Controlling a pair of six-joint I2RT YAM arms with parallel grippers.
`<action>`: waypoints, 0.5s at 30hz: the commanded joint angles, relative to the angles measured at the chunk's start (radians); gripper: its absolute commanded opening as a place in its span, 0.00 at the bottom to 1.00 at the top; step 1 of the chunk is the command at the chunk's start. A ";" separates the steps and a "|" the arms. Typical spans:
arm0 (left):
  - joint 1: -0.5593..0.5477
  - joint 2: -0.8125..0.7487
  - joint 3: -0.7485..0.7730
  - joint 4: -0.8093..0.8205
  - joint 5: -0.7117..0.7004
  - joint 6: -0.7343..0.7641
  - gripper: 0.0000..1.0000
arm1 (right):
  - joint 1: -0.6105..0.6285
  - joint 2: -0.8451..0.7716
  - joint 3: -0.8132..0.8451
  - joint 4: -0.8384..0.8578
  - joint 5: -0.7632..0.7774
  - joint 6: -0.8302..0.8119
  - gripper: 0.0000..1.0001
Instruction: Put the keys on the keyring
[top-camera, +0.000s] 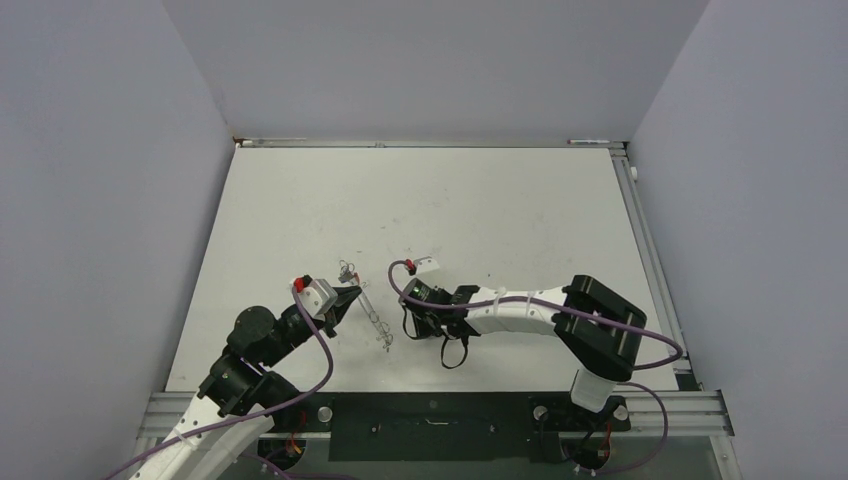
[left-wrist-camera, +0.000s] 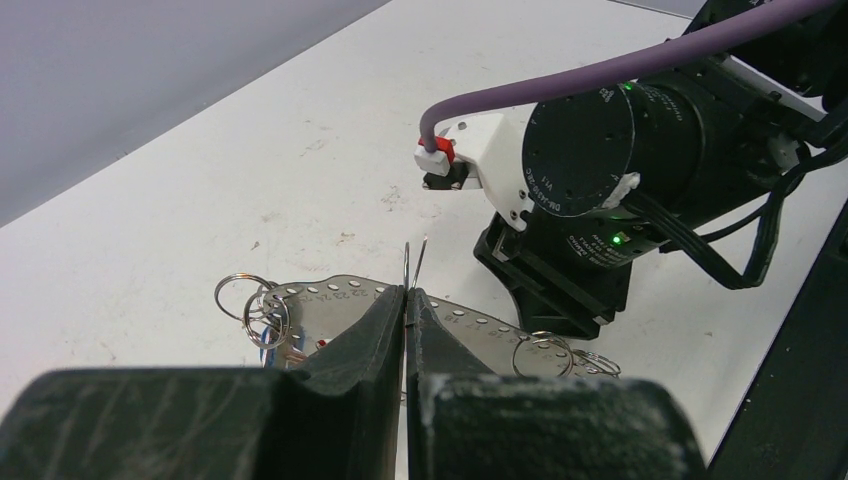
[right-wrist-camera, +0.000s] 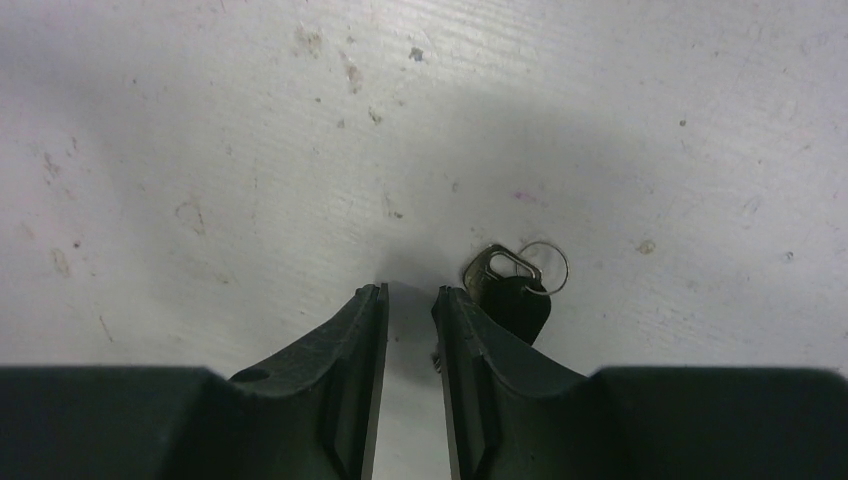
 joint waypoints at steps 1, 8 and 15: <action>-0.003 -0.009 0.016 0.042 -0.009 0.004 0.00 | 0.013 -0.064 -0.034 -0.054 -0.023 -0.008 0.27; -0.003 -0.010 0.016 0.040 -0.015 0.005 0.00 | 0.033 -0.120 -0.031 -0.105 -0.001 -0.051 0.26; -0.002 -0.005 0.018 0.039 -0.017 0.008 0.00 | 0.038 -0.349 -0.104 0.022 0.085 -0.113 0.30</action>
